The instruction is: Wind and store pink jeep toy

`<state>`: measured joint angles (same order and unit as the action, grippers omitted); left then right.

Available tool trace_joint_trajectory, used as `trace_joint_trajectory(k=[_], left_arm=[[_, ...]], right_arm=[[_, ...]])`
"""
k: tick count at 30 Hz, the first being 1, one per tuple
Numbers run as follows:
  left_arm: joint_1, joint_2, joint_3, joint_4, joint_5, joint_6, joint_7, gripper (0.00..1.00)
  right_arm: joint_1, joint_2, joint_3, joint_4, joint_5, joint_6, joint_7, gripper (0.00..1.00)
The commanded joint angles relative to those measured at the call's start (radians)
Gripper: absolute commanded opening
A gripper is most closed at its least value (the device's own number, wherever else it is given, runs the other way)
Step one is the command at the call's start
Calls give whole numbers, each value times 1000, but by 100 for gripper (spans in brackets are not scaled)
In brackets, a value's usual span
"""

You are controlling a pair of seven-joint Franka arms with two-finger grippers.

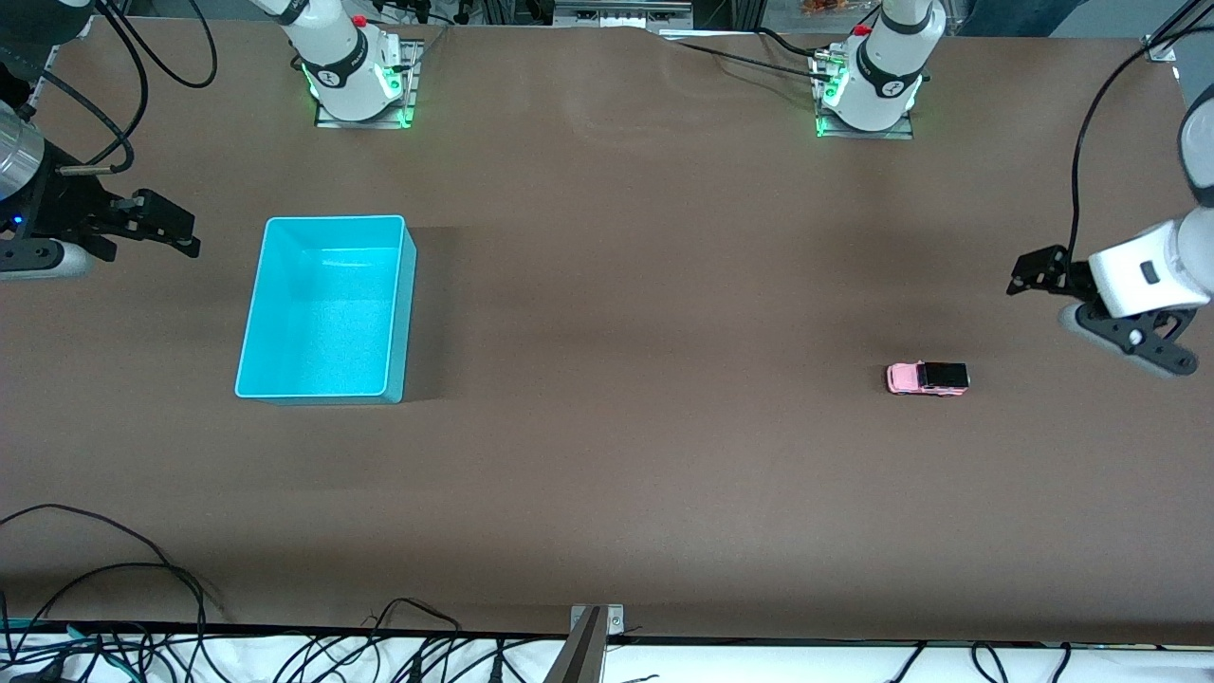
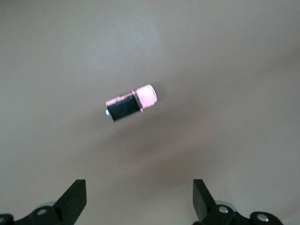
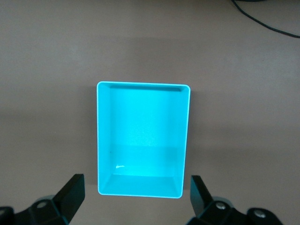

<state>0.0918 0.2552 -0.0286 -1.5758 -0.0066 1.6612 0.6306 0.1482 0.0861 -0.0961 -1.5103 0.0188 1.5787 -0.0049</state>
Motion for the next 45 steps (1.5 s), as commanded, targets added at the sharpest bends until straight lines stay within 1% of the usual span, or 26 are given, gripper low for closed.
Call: trace_joint_trajectory(k=[1,5,10,12,15,21,24,26,30,32,38,45], left_arm=[[11,84,-5,16,19,60,211,100],[12,134,-7,8,33,133,395,100],[8,200,-7,-1,76,212,567,100],[6,214,-8,-22,92,247,630,100],[5,216,-10,-87,100,311,695,100],[6,214,-10,-236,100,501,785,100],[5,214,-10,-282,100,535,805,100],[0,214,-11,-293,102,537,816,100],[-4,216,-16,-294,178,560,870,100],[-9,219,-16,-296,198,578,874,100],[-7,254,-16,-303,226,630,880,100],[2,254,-16,-380,224,730,890,100]], right_arm=[[1,1,1,21,-16,-23,-9,100],[1,1,1,21,-16,-23,-7,100],[1,1,1,21,-16,-23,-9,100],[1,1,1,21,-16,-23,-9,100],[1,1,1,21,-16,-23,-7,100],[1,1,1,21,-16,-23,-9,100],[1,1,1,21,-16,-23,-9,100],[1,1,1,21,-16,-23,-9,100],[1,1,-1,21,-16,-23,-9,100],[1,1,-1,21,-16,-23,-9,100],[1,1,-1,21,-16,-23,-9,100],[-2,1,1,21,-16,-23,-9,100]])
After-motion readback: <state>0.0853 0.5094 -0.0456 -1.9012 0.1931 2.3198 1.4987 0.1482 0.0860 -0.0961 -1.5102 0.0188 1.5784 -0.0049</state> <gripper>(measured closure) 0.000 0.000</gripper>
